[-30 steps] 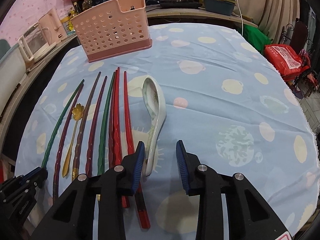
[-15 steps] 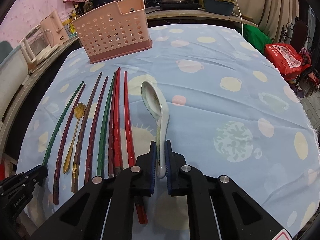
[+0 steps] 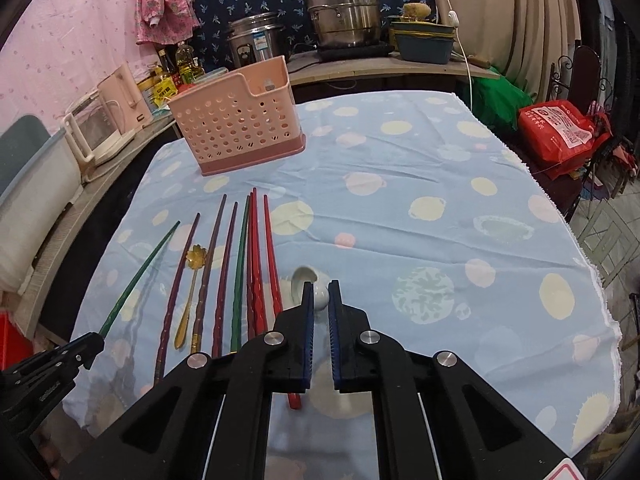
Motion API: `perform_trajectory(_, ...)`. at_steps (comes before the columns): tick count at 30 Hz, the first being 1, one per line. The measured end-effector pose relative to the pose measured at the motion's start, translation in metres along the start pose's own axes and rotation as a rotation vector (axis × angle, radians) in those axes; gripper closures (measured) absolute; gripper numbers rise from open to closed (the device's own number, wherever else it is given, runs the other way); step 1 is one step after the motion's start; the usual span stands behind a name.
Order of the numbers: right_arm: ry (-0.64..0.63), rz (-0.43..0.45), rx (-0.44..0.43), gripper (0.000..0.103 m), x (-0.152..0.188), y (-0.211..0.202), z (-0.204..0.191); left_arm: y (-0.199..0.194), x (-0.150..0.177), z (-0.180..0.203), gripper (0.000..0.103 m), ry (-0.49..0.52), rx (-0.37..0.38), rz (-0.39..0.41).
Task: Organize utensils
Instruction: 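Lift the green chopstick with the left tool while the right tool lifts the white spoon toward the caddy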
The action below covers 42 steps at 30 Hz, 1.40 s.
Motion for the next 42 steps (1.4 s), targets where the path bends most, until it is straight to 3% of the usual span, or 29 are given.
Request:
perform_trajectory(7, -0.023, 0.055, -0.014, 0.097, -0.012, -0.025, -0.007, -0.029, -0.02, -0.007, 0.096, -0.013, 0.006, 0.073)
perform_trajectory(15, -0.046, 0.106, -0.045, 0.097, -0.042, -0.04, -0.012, -0.063, -0.067, -0.011, 0.096, -0.011, 0.01, 0.19)
perform_trajectory(24, -0.092, 0.166, -0.075, 0.097, -0.107, -0.039, -0.018, -0.104, -0.156, -0.007, 0.096, 0.019, 0.002, 0.361)
perform_trajectory(30, -0.136, 0.217, -0.075, 0.097, -0.169, -0.031, -0.027, -0.128, -0.224, 0.0, 0.096, 0.033, -0.003, 0.468)
perform_trajectory(38, -0.159, 0.238, -0.113, 0.097, -0.255, 0.012, -0.045, -0.149, -0.321, 0.02, 0.096, 0.008, 0.031, 0.611)
perform_trajectory(42, -0.16, 0.215, -0.121, 0.097, -0.28, 0.048, -0.051, -0.13, -0.351, 0.031, 0.096, -0.006, 0.036, 0.61)
Point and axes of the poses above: each gripper's, at about its wrist camera, not at the fingertips, and y roughly the way its jaws point, z to its right, x to its underside, the point moved 1 cm from there along y, roughly the way its jaws point, and after that the axes turned 10 degrees about -x, right-handed, at the moved point
